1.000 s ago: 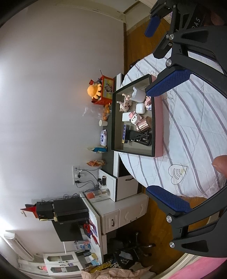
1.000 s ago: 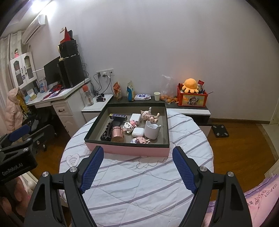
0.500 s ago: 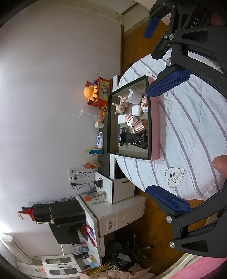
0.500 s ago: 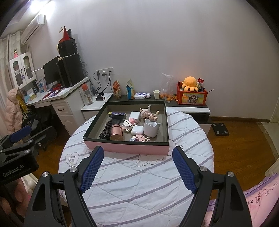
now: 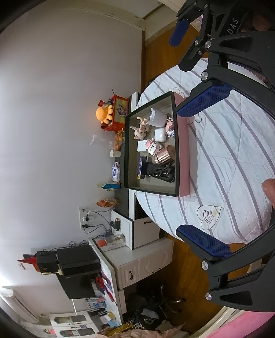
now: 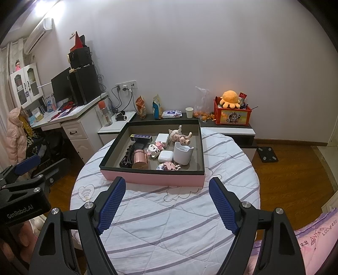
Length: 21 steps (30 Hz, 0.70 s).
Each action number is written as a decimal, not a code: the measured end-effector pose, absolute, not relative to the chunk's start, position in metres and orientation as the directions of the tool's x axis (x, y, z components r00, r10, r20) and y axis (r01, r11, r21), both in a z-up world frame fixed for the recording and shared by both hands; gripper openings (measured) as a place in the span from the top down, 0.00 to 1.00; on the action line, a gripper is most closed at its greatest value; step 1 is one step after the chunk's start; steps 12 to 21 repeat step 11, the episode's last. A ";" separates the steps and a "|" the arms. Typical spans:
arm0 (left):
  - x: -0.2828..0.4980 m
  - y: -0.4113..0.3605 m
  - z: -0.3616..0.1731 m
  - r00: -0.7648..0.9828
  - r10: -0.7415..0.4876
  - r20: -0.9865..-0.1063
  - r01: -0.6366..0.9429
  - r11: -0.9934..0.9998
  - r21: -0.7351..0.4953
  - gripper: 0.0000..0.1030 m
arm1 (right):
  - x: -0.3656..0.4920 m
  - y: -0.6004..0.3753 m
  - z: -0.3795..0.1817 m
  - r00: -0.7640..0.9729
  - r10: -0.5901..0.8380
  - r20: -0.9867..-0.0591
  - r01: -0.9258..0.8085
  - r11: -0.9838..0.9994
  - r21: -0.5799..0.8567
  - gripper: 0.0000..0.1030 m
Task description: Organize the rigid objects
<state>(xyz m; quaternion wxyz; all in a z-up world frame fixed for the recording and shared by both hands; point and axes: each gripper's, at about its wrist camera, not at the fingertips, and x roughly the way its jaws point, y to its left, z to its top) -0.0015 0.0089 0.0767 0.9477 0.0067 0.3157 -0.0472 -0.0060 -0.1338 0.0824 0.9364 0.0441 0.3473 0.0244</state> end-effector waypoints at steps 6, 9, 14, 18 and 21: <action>-0.001 0.009 0.072 0.793 -0.100 -0.600 0.106 0.994 -0.026 0.00 | -0.005 -0.134 0.083 0.757 0.078 -0.649 -0.016 0.995 0.101 0.20; -0.002 0.009 0.072 0.800 -0.090 -0.593 0.099 0.995 -0.018 0.00 | -0.005 -0.134 0.083 0.757 0.076 -0.649 -0.014 0.995 0.101 0.20; -0.002 0.008 0.071 0.797 -0.092 -0.596 0.098 0.995 -0.023 0.00 | -0.005 -0.134 0.082 0.756 0.077 -0.650 -0.012 0.995 0.104 0.20; -0.002 0.008 0.071 0.797 -0.092 -0.596 0.098 0.995 -0.023 0.00 | -0.005 -0.134 0.082 0.756 0.077 -0.650 -0.012 0.995 0.104 0.20; -0.002 0.008 0.071 0.797 -0.092 -0.596 0.098 0.995 -0.023 0.00 | -0.005 -0.134 0.082 0.756 0.077 -0.650 -0.012 0.995 0.104 0.20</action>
